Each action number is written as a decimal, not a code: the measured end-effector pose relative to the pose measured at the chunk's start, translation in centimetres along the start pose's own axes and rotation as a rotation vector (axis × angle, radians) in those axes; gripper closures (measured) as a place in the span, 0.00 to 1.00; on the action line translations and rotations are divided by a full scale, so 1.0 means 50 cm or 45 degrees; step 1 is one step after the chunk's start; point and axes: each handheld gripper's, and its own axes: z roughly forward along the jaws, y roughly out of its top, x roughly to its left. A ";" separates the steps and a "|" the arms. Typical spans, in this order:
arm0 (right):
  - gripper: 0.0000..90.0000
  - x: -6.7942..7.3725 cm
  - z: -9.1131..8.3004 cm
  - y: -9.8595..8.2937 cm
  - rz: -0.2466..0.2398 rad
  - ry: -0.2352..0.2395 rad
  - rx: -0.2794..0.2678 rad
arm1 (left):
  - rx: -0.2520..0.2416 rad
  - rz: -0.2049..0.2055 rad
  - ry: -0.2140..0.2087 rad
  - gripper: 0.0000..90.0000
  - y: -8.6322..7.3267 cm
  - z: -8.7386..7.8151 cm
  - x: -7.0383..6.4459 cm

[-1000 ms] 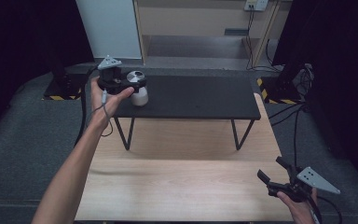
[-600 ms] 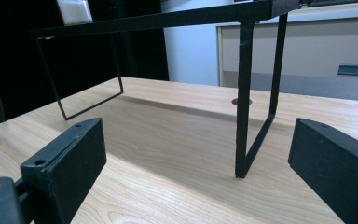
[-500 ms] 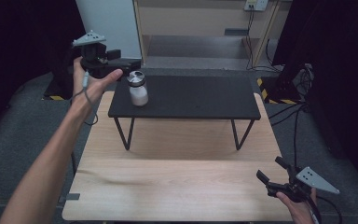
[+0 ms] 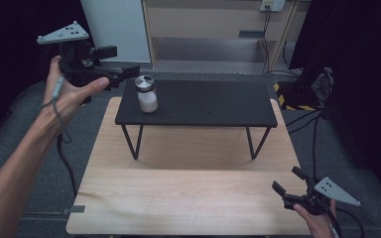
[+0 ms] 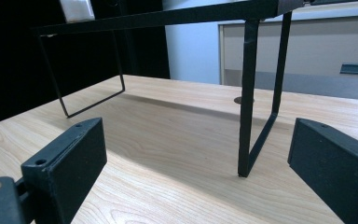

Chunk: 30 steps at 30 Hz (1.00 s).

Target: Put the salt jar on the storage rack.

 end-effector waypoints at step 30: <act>0.05 -0.005 0.000 -0.004 0.023 -0.002 -0.002 | 0.018 0.062 -0.112 0.04 -0.140 -0.100 -0.037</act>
